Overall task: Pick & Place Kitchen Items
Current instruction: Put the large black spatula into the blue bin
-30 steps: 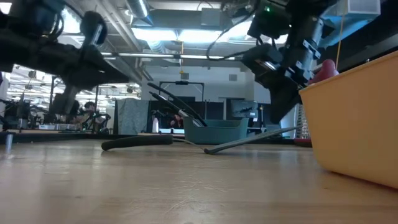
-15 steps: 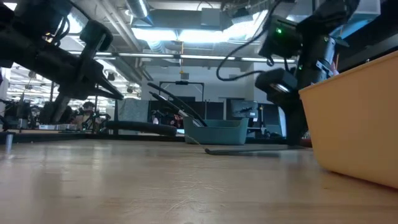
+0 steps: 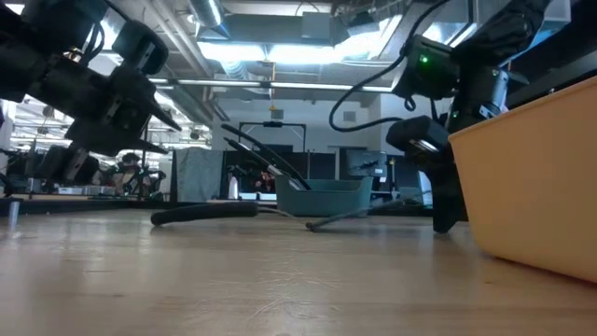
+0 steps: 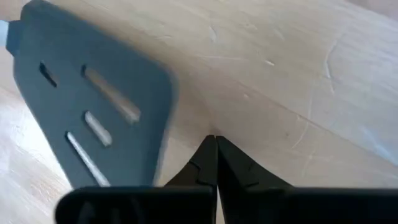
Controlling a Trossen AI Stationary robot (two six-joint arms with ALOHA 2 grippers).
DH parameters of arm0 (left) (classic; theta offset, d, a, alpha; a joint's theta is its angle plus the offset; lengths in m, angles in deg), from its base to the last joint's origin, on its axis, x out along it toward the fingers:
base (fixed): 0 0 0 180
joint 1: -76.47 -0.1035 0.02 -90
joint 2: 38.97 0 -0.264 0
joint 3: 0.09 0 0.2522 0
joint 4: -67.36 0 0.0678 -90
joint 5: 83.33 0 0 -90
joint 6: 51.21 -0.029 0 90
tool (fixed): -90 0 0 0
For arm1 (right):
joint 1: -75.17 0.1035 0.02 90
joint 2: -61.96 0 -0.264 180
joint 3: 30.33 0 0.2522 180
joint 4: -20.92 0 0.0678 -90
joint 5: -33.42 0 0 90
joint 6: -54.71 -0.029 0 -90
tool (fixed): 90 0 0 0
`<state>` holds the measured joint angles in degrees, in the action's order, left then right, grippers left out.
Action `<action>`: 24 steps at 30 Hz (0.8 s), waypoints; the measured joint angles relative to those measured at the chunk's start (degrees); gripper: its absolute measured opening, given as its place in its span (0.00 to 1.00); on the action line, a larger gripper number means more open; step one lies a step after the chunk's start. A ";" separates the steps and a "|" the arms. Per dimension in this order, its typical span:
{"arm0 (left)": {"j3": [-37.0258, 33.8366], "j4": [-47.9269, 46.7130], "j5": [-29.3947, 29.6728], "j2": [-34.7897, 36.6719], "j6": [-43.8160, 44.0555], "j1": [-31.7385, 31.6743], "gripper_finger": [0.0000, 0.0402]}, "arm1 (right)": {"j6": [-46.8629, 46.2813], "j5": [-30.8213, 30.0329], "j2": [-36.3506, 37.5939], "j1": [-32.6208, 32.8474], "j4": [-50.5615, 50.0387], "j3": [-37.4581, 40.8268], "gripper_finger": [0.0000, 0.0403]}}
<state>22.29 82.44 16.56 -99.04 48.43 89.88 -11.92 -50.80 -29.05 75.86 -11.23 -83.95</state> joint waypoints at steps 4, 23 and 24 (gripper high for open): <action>0.00 1.40 0.39 0.78 -1.47 0.02 0.37 | -0.04 0.24 0.08 0.04 -0.88 -0.48 0.00; 0.00 -2.97 6.52 6.43 -5.04 0.07 0.33 | 4.09 -7.26 7.67 -0.30 -15.99 -14.17 0.00; 0.00 -3.06 6.52 6.43 -5.02 0.07 0.34 | 4.07 -7.28 6.64 -0.28 -16.36 -14.08 0.00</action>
<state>22.29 79.38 23.07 -92.62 43.41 89.95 -7.85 -58.08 -22.40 75.58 -27.59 -98.02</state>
